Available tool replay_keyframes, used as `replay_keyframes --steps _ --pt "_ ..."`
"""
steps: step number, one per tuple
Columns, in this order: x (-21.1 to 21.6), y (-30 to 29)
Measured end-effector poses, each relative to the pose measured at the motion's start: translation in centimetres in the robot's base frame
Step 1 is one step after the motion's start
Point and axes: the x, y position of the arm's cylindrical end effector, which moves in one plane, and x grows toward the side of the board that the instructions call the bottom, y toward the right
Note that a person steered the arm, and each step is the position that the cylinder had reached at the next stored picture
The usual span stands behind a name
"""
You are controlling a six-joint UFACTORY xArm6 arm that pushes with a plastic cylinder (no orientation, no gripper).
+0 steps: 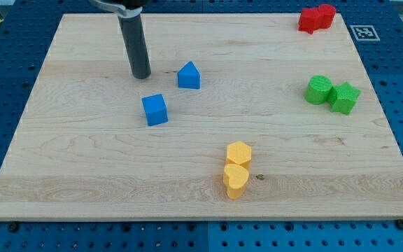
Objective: Place the blue blocks at the center of the board
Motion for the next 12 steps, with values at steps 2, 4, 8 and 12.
replay_keyframes --steps 2,4,8,12 --pt "2.3 3.6" --pt "2.1 7.6" --pt "2.1 -3.0" --pt "11.1 1.1"
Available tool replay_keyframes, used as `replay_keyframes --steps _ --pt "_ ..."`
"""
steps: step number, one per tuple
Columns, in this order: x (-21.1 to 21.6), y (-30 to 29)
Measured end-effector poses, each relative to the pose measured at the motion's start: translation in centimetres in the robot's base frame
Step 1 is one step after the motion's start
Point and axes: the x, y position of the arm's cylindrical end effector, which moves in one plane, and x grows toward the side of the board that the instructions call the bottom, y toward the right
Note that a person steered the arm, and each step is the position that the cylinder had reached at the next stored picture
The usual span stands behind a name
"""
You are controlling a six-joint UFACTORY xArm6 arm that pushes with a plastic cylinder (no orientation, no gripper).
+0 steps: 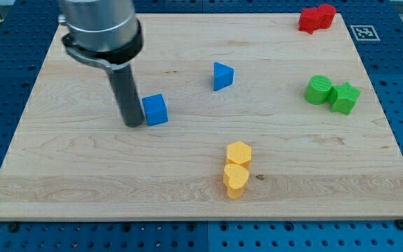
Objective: Place the blue blocks at the center of the board
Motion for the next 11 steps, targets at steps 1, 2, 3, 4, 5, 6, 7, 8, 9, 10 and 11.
replay_keyframes --steps 1,2,3,4,5,6,7,8,9,10,11 --pt "0.0 3.7" --pt "-0.5 6.0" --pt "-1.7 5.9" --pt "-4.0 5.9" --pt "-4.3 4.7" --pt "-5.6 1.1" --pt "-6.8 2.4" --pt "-6.4 5.1" --pt "-6.3 7.9" --pt "-6.3 5.0" --pt "-6.3 -2.7"
